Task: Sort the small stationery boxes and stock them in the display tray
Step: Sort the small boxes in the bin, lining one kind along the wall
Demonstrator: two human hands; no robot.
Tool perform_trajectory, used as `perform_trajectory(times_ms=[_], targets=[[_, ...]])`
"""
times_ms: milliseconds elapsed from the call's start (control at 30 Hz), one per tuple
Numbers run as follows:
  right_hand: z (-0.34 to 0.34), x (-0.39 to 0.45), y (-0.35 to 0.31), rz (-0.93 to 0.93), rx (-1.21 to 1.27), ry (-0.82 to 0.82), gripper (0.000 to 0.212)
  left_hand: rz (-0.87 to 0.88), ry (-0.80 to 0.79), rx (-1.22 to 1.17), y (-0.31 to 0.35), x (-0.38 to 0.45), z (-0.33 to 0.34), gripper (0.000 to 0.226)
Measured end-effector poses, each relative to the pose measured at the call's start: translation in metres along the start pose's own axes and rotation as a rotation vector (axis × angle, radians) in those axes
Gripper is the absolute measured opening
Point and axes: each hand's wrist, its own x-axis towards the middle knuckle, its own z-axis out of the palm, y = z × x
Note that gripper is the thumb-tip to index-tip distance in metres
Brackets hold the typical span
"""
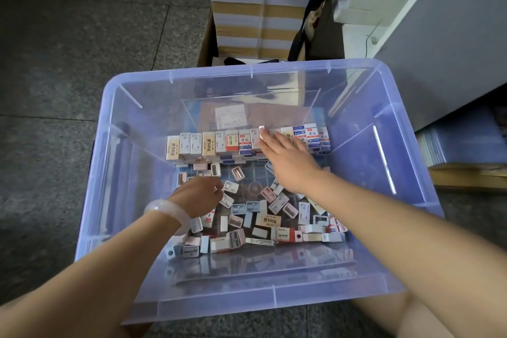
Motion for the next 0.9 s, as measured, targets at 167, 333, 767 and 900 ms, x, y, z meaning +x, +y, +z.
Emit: perform_trajectory(times_ms=[167,333,767,900], targets=[[0.005,0.003,0.003,-0.037,-0.084,-0.037,0.076,0.027,0.009,-0.003,0.001,0.000,0.002,0.031],[0.007,0.000,0.003,-0.031,-0.115,-0.052,0.071,0.028,0.005,-0.012,0.001,0.000,0.001,0.031],[0.011,-0.004,0.006,0.069,-0.007,-0.091,0.065,0.087,0.009,-0.049,0.002,0.001,0.003,0.030],[0.006,-0.002,0.006,0.081,-0.118,-0.094,0.067,0.092,0.033,-0.043,0.002,0.000,0.003,0.030]])
